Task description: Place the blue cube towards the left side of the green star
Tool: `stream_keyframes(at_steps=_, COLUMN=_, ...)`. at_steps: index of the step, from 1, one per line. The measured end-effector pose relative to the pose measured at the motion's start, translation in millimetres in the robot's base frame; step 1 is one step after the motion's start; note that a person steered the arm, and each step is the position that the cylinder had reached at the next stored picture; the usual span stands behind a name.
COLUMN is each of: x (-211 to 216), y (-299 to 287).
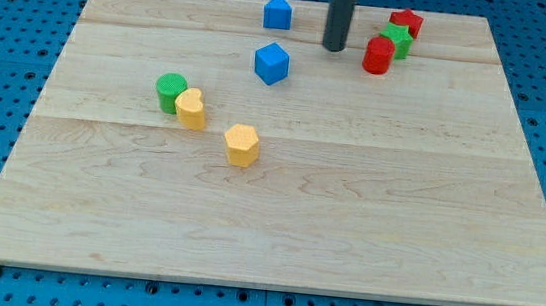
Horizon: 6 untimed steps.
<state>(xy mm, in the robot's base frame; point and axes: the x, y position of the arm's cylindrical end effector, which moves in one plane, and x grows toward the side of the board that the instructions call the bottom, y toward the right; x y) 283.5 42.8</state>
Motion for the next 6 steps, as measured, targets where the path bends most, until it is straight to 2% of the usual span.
stream_keyframes(at_steps=1, x=-20.0, y=-76.1)
stream_keyframes(at_steps=2, x=11.8, y=-139.2)
stream_keyframes(at_steps=3, x=67.1, y=-100.9)
stream_keyframes(at_steps=5, x=0.6, y=-12.6)
stream_keyframes(at_steps=6, x=-0.9, y=55.2)
